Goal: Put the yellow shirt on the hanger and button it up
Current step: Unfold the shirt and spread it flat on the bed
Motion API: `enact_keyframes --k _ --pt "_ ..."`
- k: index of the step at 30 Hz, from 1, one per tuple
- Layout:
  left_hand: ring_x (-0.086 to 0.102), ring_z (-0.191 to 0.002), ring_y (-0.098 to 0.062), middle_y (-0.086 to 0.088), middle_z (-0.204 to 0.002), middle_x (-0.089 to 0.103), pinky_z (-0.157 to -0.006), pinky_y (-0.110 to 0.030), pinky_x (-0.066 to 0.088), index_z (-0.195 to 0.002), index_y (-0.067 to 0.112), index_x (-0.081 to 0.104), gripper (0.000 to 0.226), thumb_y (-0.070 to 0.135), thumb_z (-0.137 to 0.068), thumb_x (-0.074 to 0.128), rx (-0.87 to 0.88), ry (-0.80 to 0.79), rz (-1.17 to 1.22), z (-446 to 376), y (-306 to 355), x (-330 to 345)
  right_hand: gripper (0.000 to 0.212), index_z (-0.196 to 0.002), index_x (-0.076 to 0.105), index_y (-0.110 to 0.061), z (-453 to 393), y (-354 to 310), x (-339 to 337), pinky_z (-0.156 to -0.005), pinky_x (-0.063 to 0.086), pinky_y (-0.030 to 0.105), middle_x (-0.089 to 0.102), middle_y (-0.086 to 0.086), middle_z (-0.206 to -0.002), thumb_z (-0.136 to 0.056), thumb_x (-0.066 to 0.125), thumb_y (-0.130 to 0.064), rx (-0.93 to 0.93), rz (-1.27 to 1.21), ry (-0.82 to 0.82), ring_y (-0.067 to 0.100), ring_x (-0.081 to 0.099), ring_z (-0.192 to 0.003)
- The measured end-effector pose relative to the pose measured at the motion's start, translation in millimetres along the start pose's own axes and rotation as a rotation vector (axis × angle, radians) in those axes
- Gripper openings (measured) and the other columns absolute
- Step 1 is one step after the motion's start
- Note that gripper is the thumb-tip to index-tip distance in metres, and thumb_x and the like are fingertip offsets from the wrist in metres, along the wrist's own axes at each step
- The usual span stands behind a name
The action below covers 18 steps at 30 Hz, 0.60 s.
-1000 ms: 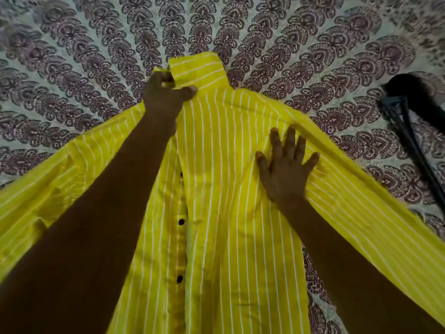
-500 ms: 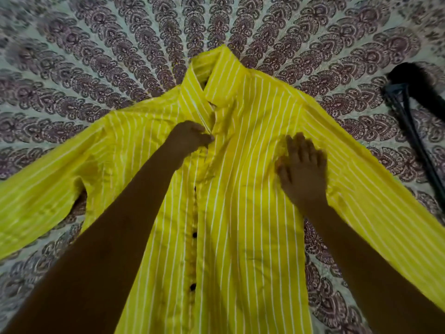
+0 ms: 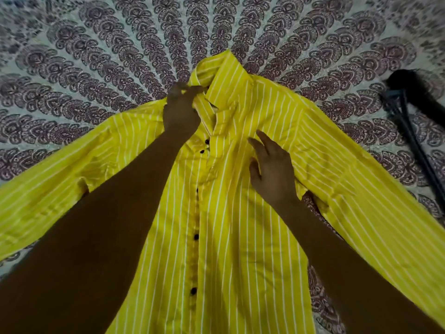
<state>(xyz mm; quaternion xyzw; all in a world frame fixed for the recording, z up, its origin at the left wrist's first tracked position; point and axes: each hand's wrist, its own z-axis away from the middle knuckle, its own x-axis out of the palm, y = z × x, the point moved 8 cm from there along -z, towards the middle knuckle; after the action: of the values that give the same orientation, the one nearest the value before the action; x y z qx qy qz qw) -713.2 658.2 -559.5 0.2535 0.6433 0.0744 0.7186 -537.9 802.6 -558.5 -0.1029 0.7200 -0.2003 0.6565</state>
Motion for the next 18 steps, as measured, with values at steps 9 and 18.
enact_keyframes --k 9,18 --pt "0.053 -0.11 -0.036 -0.017 -0.125 0.043 -0.087 -0.047 0.046 -0.125 0.02 0.05 0.049 0.03 -0.08 0.068 0.336 -0.398 -0.38 -54.8 -0.9 21.0 0.075 -0.148 0.015 -0.024 -165.9 -37.8 47.6 -0.066 0.043 0.034 0.01 -0.003 -0.158 -0.085 0.053 -0.011 -0.201 0.078 -0.37 0.033 0.058 -0.108" --pt "0.058 -0.086 -0.024 -0.011 -0.093 0.059 -0.07 -0.028 0.04 -0.082 0.018 0.065 0.025 0.038 -0.074 0.053 0.516 -0.35 -0.218 -86.5 7.0 0.5 0.034 -0.102 0.063 -0.002 -221.2 -37.0 44.3 -0.075 0.041 0.036 0.064 0.021 -0.102 -0.075 0.064 -0.023 -0.367 0.112 -0.501 0.034 0.059 -0.097"
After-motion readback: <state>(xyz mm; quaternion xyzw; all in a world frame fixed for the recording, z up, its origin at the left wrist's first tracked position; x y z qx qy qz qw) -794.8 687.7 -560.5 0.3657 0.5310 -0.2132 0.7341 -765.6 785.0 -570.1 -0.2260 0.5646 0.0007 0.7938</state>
